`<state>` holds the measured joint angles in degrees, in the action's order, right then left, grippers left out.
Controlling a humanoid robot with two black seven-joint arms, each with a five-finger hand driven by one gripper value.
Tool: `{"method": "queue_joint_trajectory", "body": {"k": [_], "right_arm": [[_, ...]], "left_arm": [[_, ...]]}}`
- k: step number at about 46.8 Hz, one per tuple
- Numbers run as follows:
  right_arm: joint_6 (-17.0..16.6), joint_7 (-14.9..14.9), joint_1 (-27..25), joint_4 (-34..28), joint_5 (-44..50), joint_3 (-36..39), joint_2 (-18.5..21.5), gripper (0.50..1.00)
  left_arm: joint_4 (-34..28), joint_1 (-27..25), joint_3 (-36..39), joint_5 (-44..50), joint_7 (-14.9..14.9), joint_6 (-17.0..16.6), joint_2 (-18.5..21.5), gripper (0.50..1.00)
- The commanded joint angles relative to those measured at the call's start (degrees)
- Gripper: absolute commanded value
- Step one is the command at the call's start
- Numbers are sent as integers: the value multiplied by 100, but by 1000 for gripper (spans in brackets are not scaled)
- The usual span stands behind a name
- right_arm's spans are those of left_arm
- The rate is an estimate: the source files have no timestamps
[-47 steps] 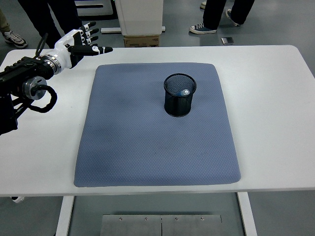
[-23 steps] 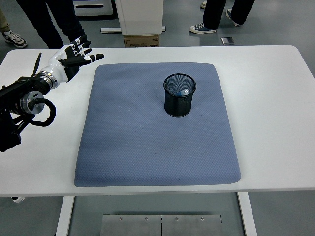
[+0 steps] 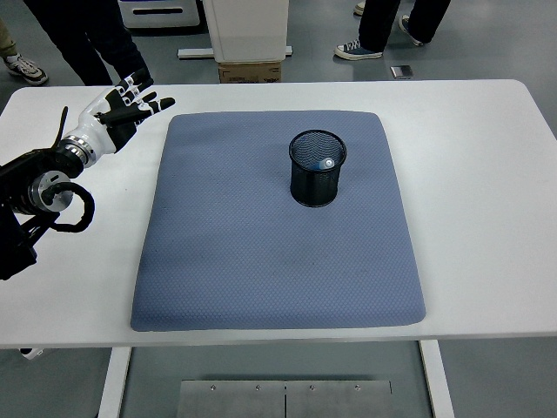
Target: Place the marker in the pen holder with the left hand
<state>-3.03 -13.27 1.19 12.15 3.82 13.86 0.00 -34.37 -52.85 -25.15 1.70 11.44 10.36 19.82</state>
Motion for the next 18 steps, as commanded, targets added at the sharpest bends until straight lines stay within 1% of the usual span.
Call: {"method": "queue_joint_trajectory", "body": {"k": [1,18], "right_arm": [[-5,0,4,-2,5,2,0,1000],[4,-9,13,-2,23,-7,0,1000]], "left_arm": [[0,55,-7,14,-2,1,-22,1000],[0,99,-16,14,-2,19,13,1000]]}}
